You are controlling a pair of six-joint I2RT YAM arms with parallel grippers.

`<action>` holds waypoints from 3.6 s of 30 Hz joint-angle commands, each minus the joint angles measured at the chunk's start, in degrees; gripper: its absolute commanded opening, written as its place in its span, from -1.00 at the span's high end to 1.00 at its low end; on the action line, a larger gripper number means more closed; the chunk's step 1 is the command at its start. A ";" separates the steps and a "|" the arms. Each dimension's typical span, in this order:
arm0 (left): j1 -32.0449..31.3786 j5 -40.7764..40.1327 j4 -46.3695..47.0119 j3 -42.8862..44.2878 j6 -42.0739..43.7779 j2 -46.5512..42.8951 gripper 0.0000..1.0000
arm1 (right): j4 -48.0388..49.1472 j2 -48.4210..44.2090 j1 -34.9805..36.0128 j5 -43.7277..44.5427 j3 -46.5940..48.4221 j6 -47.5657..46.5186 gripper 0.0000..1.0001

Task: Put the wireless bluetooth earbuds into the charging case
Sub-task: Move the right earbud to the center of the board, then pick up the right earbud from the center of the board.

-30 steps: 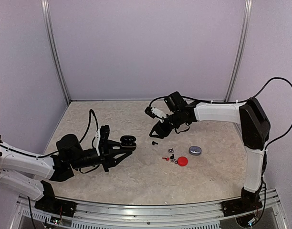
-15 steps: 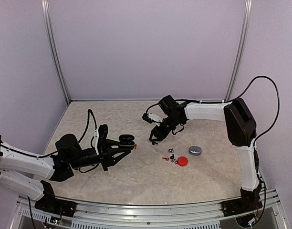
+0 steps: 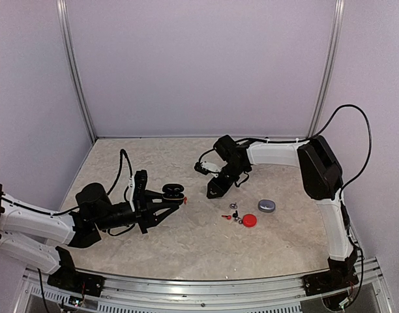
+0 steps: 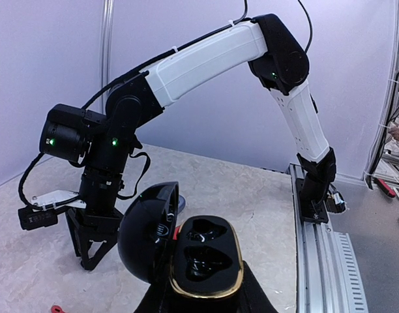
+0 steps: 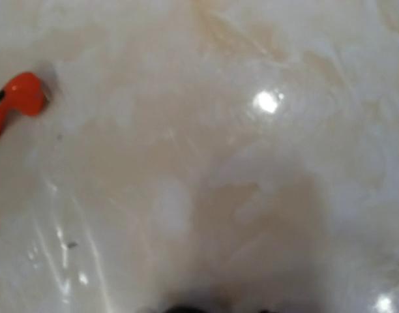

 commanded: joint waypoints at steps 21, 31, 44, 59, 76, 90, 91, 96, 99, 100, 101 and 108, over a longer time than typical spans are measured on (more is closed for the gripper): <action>0.42 -0.69 0.98 -1.56 -1.41 -3.29 0.87 | -3.83 -7.45 8.91 5.61 -9.58 2.02 0.57; 0.27 -1.48 -0.69 -3.13 -1.85 -6.27 0.87 | -6.41 -15.74 18.34 4.28 -21.29 9.02 0.57; 0.26 -1.78 -0.01 -5.05 -3.27 -7.28 0.87 | -14.99 -17.24 23.96 10.21 -23.44 16.26 0.42; 0.26 -2.73 -0.76 -6.54 -3.38 -10.37 0.87 | -25.18 -10.24 26.43 15.38 -11.64 14.64 0.37; 0.26 -2.58 -0.01 -7.07 -3.12 -10.09 0.87 | -26.01 -8.29 26.91 15.22 -9.59 13.91 0.38; 0.26 -2.85 1.18 -7.60 -3.22 -9.66 0.87 | -24.86 -9.05 26.99 15.96 -9.71 13.42 0.63; 0.27 -2.92 1.71 -7.72 -3.41 -9.43 0.87 | -24.27 -9.70 26.83 16.18 -9.81 13.46 0.63; 0.82 -3.07 5.20 -8.19 -4.72 -8.02 0.88 | -18.21 -15.05 25.59 17.59 -12.62 13.76 0.64; 1.58 -2.82 7.58 -8.15 -5.37 -7.16 0.88 | -13.69 -19.10 24.71 18.63 -15.55 13.55 0.65; 1.77 -2.72 8.06 -8.09 -5.46 -6.74 0.88 | -12.21 -20.90 24.36 19.43 -16.57 13.44 0.65; 1.97 -2.57 8.52 -8.00 -5.58 -6.45 0.88 | -10.82 -22.29 24.04 19.94 -17.48 13.34 0.66; 2.63 -2.89 10.03 -7.18 -2.58 -5.50 0.88 | 3.65 -35.32 23.07 22.31 -25.08 8.30 0.67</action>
